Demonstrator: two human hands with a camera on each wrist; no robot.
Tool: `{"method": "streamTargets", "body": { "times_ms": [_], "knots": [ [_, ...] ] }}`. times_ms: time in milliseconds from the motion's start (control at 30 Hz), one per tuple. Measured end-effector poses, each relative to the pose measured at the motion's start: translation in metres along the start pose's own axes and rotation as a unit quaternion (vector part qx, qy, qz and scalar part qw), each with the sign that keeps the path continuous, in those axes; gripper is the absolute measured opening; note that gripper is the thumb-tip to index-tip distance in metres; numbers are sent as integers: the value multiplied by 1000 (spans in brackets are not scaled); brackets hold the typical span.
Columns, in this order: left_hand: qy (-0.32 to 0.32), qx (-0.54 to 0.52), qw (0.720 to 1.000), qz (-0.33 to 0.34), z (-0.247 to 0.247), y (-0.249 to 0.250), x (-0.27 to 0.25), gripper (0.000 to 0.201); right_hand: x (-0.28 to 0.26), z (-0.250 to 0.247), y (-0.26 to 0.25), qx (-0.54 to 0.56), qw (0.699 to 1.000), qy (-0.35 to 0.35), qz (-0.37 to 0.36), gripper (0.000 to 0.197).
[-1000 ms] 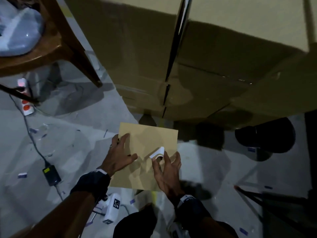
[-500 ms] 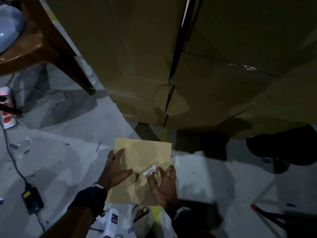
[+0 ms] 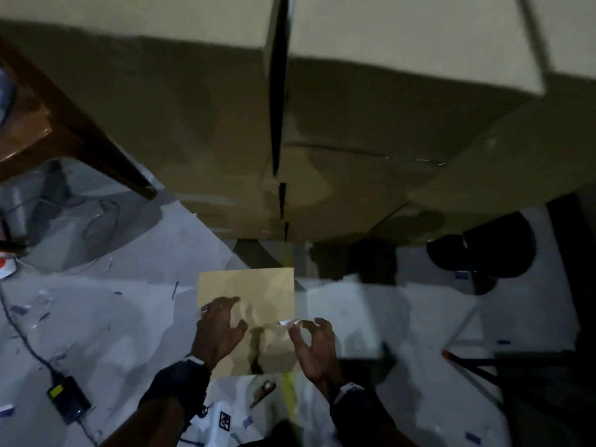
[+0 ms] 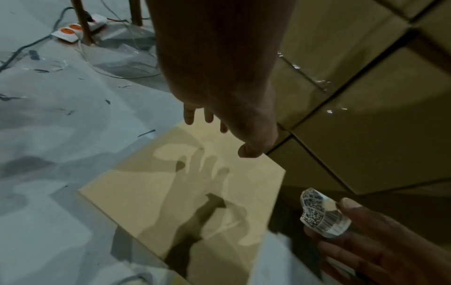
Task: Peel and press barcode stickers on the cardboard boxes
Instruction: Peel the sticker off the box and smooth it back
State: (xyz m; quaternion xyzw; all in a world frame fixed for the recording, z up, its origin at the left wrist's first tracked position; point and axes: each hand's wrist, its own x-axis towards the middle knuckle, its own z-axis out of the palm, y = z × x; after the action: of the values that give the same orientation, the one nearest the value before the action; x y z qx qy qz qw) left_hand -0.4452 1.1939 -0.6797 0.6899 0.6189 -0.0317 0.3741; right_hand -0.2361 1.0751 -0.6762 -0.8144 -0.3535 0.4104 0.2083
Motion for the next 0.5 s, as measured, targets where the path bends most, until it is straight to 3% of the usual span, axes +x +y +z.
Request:
{"method": "streamTargets", "body": {
  "times_ms": [67, 167, 367, 500],
  "knots": [
    [-14, -11, 999, 47, -4, 27, -11, 41, -16, -31, -4, 13, 999, 26, -14, 59],
    [-56, -8, 992, 113, -16, 82, -21, 15, -37, -79, -5, 61, 996, 65, 29, 52],
    [-164, -18, 963, 211, -50, 230, -48, 9, -76, -194, -28, 124, 973, 161, 107, 42],
    [-216, -8, 943, 252, -40, 305, -46, 13, -82, -239, -10, 183, 955, 188, 137, 42]
  ]
}}
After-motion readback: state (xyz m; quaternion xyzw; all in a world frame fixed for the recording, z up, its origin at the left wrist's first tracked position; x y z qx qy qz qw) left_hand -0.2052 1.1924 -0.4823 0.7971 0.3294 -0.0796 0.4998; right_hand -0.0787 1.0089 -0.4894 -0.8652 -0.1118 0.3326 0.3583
